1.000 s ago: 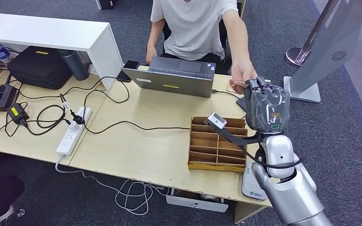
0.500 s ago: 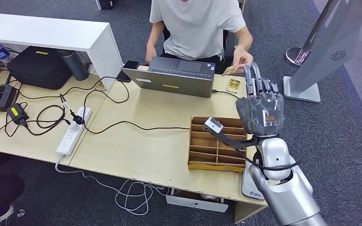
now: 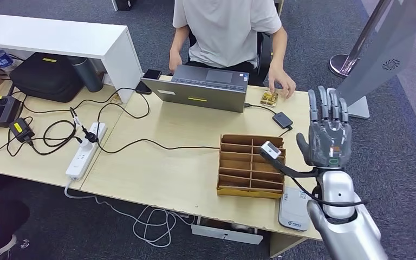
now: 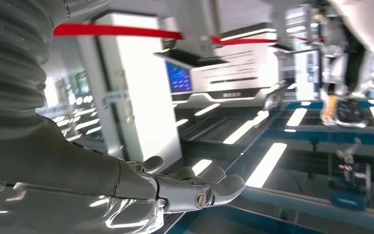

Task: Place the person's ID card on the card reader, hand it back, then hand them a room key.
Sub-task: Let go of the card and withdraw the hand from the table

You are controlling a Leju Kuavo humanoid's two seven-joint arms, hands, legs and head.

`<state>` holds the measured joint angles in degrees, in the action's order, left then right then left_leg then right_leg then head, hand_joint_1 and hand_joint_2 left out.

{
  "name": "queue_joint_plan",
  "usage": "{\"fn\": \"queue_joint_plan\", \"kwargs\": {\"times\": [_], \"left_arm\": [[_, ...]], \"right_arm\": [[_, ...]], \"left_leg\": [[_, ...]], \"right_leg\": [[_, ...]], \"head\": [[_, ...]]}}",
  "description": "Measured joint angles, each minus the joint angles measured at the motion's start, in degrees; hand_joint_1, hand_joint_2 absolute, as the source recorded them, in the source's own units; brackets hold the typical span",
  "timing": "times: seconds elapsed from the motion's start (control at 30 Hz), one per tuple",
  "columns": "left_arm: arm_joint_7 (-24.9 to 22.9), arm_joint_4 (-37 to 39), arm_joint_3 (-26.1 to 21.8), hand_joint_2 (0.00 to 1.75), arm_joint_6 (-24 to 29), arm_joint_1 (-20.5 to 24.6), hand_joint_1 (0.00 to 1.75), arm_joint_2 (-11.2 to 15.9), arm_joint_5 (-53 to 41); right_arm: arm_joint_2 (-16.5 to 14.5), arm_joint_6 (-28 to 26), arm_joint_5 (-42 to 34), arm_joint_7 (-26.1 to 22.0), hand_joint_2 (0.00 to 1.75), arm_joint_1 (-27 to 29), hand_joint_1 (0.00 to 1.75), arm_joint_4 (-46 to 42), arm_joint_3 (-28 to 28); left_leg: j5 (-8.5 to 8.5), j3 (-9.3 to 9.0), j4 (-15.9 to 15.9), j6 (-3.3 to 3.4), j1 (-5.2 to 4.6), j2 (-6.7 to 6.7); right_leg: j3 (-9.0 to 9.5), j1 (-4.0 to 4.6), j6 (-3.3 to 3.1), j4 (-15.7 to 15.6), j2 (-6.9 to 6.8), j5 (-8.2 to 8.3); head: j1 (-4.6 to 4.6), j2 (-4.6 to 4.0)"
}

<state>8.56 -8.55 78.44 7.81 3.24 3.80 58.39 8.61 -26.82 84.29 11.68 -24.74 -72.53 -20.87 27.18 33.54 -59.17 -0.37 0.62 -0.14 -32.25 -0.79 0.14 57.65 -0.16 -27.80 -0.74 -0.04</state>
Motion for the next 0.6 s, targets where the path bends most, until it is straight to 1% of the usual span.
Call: {"fn": "queue_joint_plan", "kwargs": {"times": [0.07,0.17,0.23,0.3,0.37,0.47,0.53,0.6], "left_arm": [[0.0,0.0,0.0,1.75,0.3,-0.3,0.00,0.0,0.7],[0.1,0.0,-0.1,1.75,1.3,-0.8,0.00,0.0,1.7],[0.0,0.0,-0.3,1.75,2.2,-0.9,0.00,0.0,2.1],[-0.3,0.0,-0.4,1.75,2.9,-1.1,0.00,0.0,2.5],[-0.6,0.1,-0.4,1.75,3.1,-1.1,0.00,0.0,2.7],[-1.5,0.1,-0.4,1.75,3.6,-1.0,0.00,0.1,3.1],[-2.2,0.1,-0.5,1.75,4.0,-1.0,0.00,0.0,3.4],[-2.8,0.1,-0.5,1.75,4.3,-1.1,0.00,0.0,3.5]], "right_arm": [[4.1,-0.5,-0.5,-0.9,1.75,3.3,0.00,-1.3,4.0],[9.8,-2.2,-3.3,-3.1,1.75,9.1,0.00,-3.8,12.5],[13.0,-3.0,-6.2,-5.2,1.75,13.8,0.00,-5.9,19.3],[15.3,-3.0,-8.7,-7.7,1.75,18.5,0.00,-8.0,26.7],[16.6,-2.2,-9.9,-9.4,1.75,22.3,0.00,-9.8,33.4],[17.4,0.5,-10.1,-11.5,1.75,27.1,0.00,-11.6,41.7],[17.1,2.2,-9.7,-14.5,1.75,29.9,0.00,-12.1,47.7],[15.9,3.5,-8.3,-18.3,1.75,31.7,0.00,-12.0,53.8]], "left_leg": [[0.03,0.07,0.0,0.06,-0.01,-0.19],[0.13,0.16,-0.1,0.19,-0.05,-0.26],[0.20,0.18,-0.2,0.30,-0.07,-0.27],[0.26,0.23,-0.2,0.37,-0.08,-0.30],[0.32,0.23,-0.2,0.38,-0.09,-0.22],[0.38,0.17,-0.2,0.38,-0.08,-0.11],[0.38,0.19,-0.1,0.38,-0.08,-0.13],[0.38,0.19,-0.1,0.38,-0.06,-0.12]], "right_leg": [[0.05,0.00,0.06,0.0,-0.19,-0.04],[0.04,-0.04,0.12,-0.1,-0.25,-0.07],[0.05,-0.07,0.18,-0.1,-0.29,-0.11],[0.07,-0.08,0.26,-0.1,-0.32,-0.16],[0.04,-0.08,0.31,-0.1,-0.22,-0.19],[0.02,-0.08,0.32,-0.1,-0.13,-0.22],[0.02,-0.08,0.33,-0.1,-0.17,-0.24],[0.02,-0.07,0.32,-0.1,-0.15,-0.25]], "head": [[0.02,0.00],[0.01,0.00],[0.01,0.00],[0.02,0.00],[0.00,0.00],[0.00,0.00],[0.01,0.00],[0.01,0.00]]}}
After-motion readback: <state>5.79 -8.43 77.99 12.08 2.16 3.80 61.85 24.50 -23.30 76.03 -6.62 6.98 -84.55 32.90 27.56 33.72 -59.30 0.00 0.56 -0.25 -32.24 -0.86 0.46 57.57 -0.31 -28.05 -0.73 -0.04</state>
